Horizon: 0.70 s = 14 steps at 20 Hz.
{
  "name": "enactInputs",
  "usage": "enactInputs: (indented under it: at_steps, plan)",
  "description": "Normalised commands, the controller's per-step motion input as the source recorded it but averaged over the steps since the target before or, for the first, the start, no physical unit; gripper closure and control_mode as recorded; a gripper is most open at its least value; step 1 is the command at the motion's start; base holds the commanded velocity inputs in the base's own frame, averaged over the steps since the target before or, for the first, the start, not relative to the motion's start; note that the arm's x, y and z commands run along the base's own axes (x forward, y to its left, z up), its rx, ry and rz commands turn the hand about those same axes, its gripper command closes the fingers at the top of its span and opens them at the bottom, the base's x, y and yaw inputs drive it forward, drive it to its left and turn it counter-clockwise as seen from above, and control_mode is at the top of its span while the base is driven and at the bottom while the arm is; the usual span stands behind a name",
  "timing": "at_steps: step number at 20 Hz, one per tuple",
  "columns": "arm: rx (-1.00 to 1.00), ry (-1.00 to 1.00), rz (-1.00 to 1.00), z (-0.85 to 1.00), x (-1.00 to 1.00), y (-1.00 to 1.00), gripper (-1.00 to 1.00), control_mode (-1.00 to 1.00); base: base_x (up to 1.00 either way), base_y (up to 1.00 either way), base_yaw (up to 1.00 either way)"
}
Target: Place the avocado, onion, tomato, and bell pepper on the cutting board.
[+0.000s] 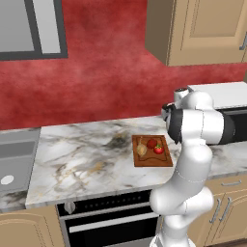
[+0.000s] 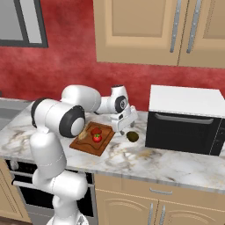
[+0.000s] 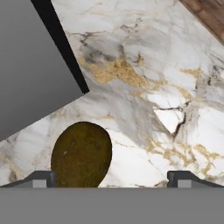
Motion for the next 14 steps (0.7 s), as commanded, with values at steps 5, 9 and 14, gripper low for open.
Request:
enactInputs:
  at_steps: [5, 9, 14]
  plan:
    - [0.0, -0.02, 0.0, -0.15, 0.0, 0.0, -1.0, -1.0, 0.0, 0.0, 0.0]
    - [-0.01, -0.07, 0.0, -0.15, 0.0, 0.0, -1.0, -1.0, 0.0, 0.0, 0.0]
    - [-0.01, -0.11, 0.0, -0.14, 0.09, 0.0, -1.0, -1.0, 0.0, 0.0, 0.0]
